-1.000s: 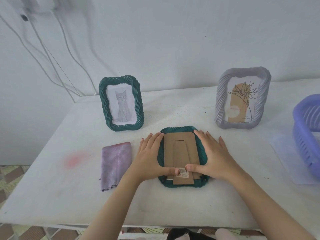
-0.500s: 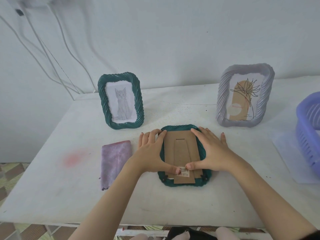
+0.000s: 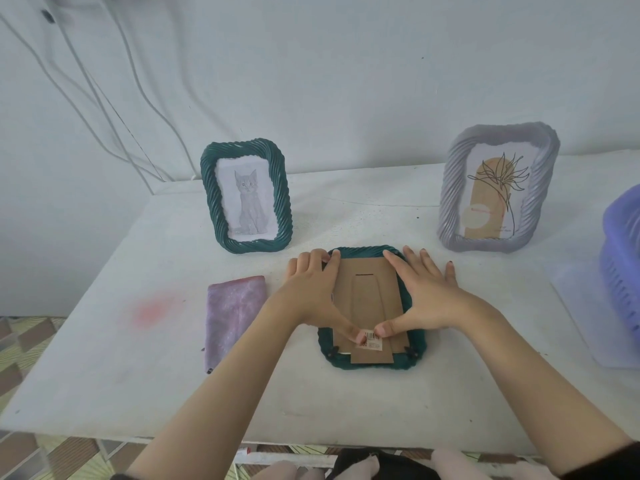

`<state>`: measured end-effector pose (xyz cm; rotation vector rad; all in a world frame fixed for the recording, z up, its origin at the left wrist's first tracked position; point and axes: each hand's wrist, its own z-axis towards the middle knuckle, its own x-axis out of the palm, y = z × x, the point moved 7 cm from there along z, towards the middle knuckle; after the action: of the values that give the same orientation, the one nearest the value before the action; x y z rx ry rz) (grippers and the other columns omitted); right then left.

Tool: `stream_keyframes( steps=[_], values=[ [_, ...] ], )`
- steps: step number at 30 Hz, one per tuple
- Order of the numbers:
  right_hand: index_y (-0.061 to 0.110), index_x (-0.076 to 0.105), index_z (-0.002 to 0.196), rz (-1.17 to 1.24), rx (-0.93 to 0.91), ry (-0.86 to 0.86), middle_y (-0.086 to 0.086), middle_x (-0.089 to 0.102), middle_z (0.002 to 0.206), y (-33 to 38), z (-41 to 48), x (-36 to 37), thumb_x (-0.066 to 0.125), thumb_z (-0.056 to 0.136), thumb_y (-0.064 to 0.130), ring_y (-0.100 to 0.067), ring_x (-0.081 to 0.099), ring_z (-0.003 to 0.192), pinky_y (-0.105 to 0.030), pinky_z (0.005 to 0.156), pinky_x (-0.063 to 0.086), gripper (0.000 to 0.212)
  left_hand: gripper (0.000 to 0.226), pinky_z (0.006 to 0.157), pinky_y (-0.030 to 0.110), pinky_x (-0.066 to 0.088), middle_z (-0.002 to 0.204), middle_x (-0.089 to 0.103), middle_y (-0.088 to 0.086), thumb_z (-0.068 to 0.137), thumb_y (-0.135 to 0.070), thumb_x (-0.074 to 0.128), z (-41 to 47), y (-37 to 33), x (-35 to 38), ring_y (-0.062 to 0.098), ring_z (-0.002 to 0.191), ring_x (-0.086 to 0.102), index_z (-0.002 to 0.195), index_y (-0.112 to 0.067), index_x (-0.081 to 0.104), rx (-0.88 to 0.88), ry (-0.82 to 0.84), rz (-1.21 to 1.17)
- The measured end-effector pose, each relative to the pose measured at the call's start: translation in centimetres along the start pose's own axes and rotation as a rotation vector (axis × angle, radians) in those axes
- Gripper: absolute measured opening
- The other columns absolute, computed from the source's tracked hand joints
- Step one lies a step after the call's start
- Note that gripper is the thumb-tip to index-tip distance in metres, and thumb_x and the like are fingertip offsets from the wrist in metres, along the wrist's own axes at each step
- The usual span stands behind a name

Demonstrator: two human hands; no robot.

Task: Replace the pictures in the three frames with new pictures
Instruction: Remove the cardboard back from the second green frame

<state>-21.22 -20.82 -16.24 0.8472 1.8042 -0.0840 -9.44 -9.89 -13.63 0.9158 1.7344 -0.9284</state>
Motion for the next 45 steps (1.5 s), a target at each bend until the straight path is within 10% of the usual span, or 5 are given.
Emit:
stream_keyframes(
  steps=[29, 36, 45],
  values=[
    [0.042, -0.015, 0.141, 0.059, -0.067, -0.099, 0.001, -0.023, 0.154, -0.4, -0.1, 0.4, 0.052, 0.04, 0.085, -0.021, -0.025, 0.14, -0.051, 0.109, -0.018, 0.129, 0.131, 0.104, 0.024, 0.004, 0.14, 0.018, -0.006, 0.046, -0.088, 0.051, -1.3, 0.8, 1.1, 0.014, 0.128, 0.012, 0.148, -0.026, -0.001, 0.045, -0.126, -0.121],
    [0.045, 0.02, 0.14, 0.327, -0.23, -0.349, 0.001, -0.004, 0.157, -0.4, -3.6, 0.0, 0.057, 0.06, 0.072, -0.014, -0.008, 0.144, -0.042, 0.116, -0.007, 0.092, 0.089, 0.106, 0.018, 0.007, 0.143, 0.03, -0.016, 0.069, -0.078, 0.037, -4.9, 0.5, 2.4, 0.004, 0.132, 0.02, 0.142, -0.027, 0.031, 0.103, -0.397, -0.352],
    [0.042, 0.061, 0.101, 0.42, -0.348, -0.545, 0.024, 0.019, 0.148, -1.2, -9.1, 2.7, 0.06, 0.066, 0.063, 0.001, 0.018, 0.138, -0.032, 0.115, 0.009, 0.041, 0.049, 0.108, 0.017, 0.021, 0.133, 0.045, -0.026, 0.058, -0.057, 0.073, -8.9, 1.1, 4.0, -0.006, 0.133, 0.027, 0.104, -0.045, 0.06, 0.075, -0.477, -0.626]
  ],
)
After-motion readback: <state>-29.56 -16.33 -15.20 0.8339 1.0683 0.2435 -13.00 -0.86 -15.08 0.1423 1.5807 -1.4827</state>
